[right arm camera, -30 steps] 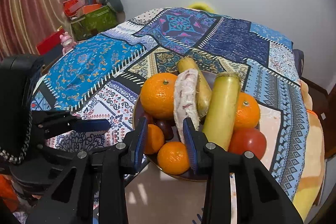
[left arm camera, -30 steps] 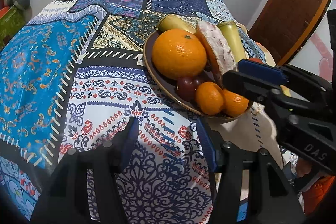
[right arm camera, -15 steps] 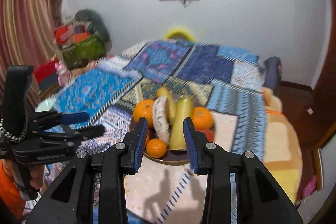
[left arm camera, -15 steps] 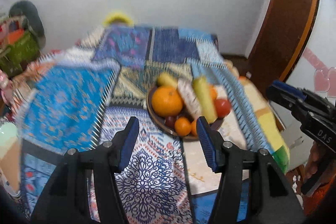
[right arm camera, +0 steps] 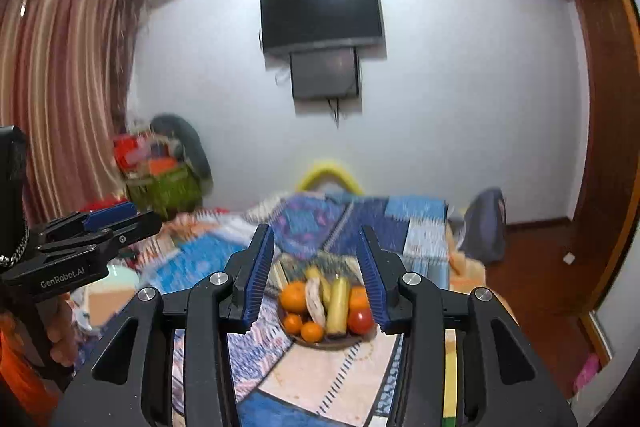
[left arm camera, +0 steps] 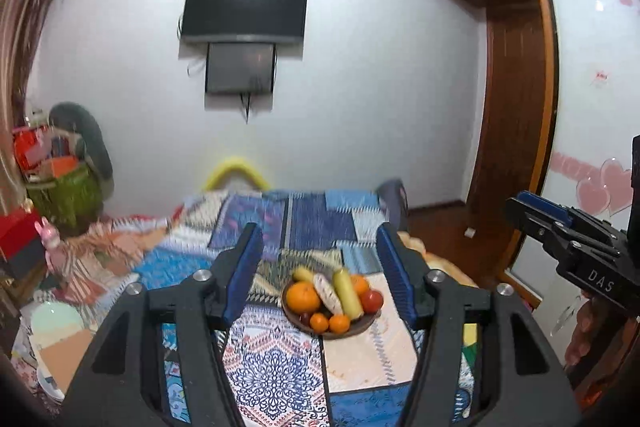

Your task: Organize fruits

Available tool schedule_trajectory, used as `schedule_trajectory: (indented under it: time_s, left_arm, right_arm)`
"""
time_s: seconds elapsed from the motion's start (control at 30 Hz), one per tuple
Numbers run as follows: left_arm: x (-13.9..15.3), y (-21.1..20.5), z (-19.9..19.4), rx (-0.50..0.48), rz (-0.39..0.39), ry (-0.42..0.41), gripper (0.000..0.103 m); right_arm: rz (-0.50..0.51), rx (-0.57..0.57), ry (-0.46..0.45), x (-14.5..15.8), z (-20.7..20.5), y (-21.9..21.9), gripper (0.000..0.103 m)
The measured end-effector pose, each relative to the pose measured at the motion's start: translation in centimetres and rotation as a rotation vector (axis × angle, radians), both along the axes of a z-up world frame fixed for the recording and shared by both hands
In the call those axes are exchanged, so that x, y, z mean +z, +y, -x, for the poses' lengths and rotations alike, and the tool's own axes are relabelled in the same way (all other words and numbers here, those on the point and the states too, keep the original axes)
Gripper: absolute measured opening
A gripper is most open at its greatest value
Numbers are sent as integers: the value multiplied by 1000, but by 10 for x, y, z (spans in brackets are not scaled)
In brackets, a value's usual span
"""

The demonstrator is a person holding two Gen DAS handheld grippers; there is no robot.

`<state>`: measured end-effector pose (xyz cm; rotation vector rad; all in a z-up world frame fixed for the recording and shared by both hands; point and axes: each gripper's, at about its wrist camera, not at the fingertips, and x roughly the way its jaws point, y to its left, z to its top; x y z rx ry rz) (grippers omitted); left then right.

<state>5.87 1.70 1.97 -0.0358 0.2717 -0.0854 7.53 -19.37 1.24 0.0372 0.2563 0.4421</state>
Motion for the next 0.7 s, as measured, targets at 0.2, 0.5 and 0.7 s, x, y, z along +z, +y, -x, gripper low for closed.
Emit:
schedule_trajectory:
  time_s: [0.2,0.5,0.7]
  left_arm:
    - [18,-8,32,7,-26,-83,71]
    - [23,-11,54,29,-32,-132,101]
    - [19,-14,58,31,-41,-122,103]
  right_arm:
    - [-44,-22,-86,16,32,0,58]
    - [-52,-61,-113,9,39,8,83]
    - [-55,-104,-129,7,48,1,101]
